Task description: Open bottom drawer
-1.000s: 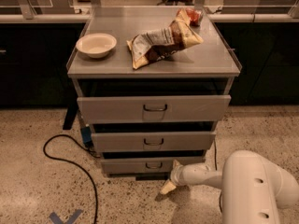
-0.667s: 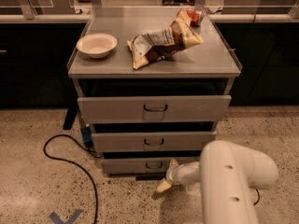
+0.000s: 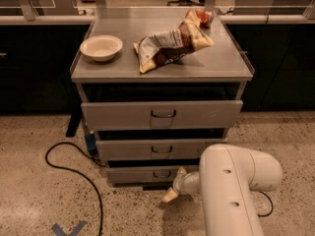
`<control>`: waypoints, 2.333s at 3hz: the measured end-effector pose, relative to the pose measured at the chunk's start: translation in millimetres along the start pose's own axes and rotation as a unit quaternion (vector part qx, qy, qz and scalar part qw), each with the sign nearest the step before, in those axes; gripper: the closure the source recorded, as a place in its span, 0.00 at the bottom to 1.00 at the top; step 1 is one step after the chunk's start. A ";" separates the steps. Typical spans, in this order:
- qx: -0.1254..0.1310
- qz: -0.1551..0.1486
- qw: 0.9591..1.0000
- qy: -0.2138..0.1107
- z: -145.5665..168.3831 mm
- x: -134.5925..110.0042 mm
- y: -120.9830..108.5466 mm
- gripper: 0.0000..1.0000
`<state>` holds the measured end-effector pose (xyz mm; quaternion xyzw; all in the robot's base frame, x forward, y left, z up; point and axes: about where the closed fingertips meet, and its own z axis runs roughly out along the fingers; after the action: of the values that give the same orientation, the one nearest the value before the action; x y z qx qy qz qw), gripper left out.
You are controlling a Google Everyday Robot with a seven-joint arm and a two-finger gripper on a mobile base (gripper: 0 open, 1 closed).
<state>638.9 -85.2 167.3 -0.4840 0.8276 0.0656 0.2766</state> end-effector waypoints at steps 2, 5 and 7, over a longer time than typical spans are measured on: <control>0.009 -0.002 1.000 -0.016 0.1 -17.2 -12.1 0.00; 0.110 0.021 0.991 -0.068 23.0 -74.9 -65.7 0.00; 0.103 0.005 0.994 -0.045 28.5 -73.0 -60.8 0.00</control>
Offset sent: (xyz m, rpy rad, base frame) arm 0.1083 0.0132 0.0698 0.0677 -0.2066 -0.0018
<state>728.6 -50.5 191.1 -0.4455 0.8191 0.0025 0.3615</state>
